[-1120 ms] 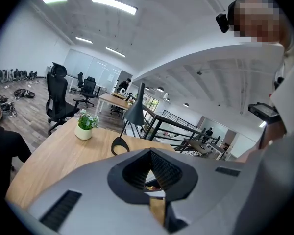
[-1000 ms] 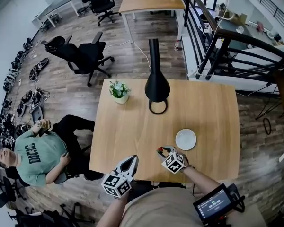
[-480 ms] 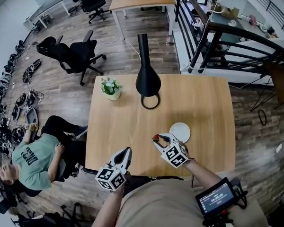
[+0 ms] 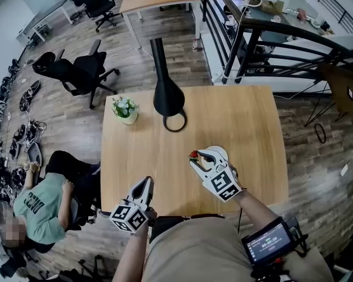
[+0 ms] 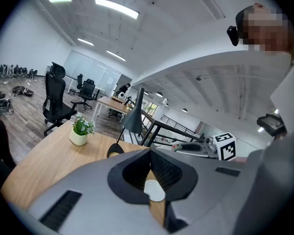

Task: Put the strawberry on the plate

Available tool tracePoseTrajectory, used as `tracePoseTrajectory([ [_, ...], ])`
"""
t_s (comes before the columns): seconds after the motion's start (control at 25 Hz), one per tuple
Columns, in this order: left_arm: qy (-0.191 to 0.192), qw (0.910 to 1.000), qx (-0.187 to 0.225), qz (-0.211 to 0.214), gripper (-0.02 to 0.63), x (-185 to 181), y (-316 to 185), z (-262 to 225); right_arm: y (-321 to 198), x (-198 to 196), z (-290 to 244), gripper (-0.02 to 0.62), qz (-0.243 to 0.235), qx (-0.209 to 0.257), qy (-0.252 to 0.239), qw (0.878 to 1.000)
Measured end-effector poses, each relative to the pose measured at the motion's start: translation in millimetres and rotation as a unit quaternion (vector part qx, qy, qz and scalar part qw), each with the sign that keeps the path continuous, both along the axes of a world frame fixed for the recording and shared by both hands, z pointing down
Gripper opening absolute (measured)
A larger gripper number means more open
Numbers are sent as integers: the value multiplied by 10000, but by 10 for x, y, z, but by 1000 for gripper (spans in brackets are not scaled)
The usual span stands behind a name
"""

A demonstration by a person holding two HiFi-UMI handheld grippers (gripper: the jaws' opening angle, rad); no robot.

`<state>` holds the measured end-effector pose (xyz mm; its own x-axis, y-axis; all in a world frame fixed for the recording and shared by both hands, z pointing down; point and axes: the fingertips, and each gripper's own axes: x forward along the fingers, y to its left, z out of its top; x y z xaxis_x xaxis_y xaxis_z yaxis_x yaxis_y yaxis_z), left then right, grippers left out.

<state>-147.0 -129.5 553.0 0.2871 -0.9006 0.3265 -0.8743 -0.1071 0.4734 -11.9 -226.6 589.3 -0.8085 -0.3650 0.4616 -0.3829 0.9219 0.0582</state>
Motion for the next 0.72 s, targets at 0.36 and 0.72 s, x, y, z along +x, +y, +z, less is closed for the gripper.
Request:
tracePoseTrajectory([
  [0.36, -50, 9999, 24, 109, 2, 62, -69, -22, -211, 441, -163, 132, 519, 226, -206, 9982],
  [0.72, -120, 9990, -161, 403, 2, 335, -65, 108, -318, 790, 62, 132, 900, 178, -10, 9958],
])
